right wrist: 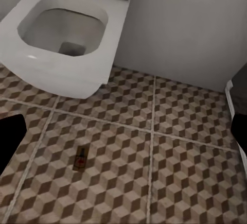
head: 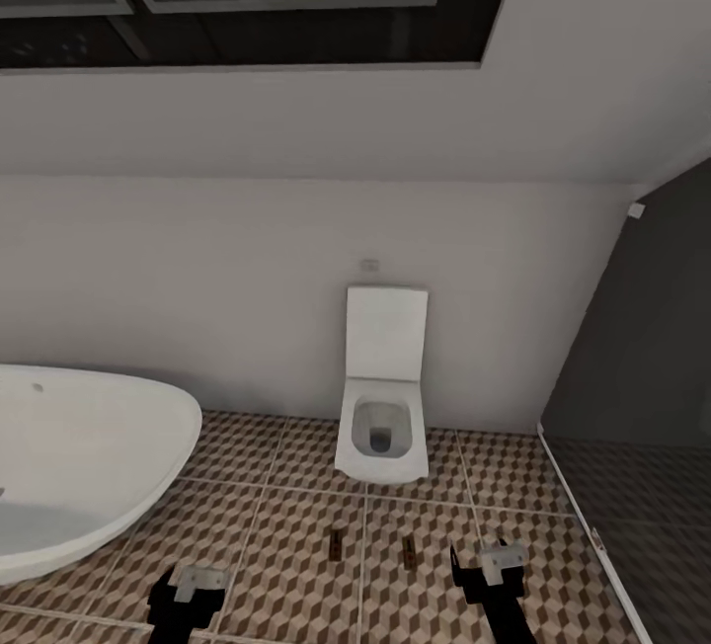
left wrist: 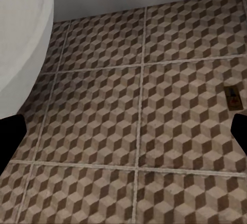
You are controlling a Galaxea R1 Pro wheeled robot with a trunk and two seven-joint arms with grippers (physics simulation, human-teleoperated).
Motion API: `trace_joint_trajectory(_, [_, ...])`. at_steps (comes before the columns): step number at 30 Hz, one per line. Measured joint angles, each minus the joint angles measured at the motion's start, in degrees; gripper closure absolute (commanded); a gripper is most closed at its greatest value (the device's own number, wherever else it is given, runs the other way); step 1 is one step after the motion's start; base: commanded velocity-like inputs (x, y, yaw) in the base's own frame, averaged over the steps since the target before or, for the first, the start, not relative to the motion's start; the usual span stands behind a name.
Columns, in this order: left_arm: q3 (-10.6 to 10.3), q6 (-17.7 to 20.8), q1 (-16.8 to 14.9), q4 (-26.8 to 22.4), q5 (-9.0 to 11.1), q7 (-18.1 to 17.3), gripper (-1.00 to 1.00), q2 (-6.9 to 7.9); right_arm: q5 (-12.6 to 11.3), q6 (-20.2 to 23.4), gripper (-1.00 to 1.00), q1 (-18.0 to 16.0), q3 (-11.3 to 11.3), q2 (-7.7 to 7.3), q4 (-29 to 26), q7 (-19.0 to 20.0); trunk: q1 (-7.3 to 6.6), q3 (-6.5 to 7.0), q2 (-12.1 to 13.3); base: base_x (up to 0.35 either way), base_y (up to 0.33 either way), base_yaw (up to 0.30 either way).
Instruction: Take the four mousetraps from the cabinet in the bathroom and place them on the bathroom floor. Make sure all four end up on the same floor surface, and ensure that at least two of them are either under or directly next to the same bathroom sink.
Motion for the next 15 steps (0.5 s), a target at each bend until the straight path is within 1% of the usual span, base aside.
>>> trace_joint_trajectory(1, [0.0,-0.6,0.9,0.0,0.0,0.0,-1.00,0.04,0.0,0.0,-1.00,0.4,0.0,0.00,0.0,0.0,0.00,0.09,0.0,0.000,0.000,0.000])
trace_joint_trajectory(10, [0.0,-1.1,3.8,0.0,0.0,0.0,-1.00,0.06,-0.1,-0.1,-1.00,2.4,0.0,0.00,0.1,0.0,0.00,0.93,0.0,0.000,0.000,0.000])
trace_joint_trajectory(11, [0.0,-1.2,4.9,0.0,0.0,0.0,-1.00,0.06,-0.1,-0.1,-1.00,2.8,0.0,0.00,0.1,0.0,0.00,1.02,0.0,0.000,0.000,0.000])
trace_joint_trajectory(15, [0.0,-1.2,5.9,0.0,0.1,0.1,-1.00,0.06,-0.1,-0.2,-1.00,3.4,0.0,0.03,0.1,0.1,0.00,1.40,0.0,0.000,0.000,0.000])
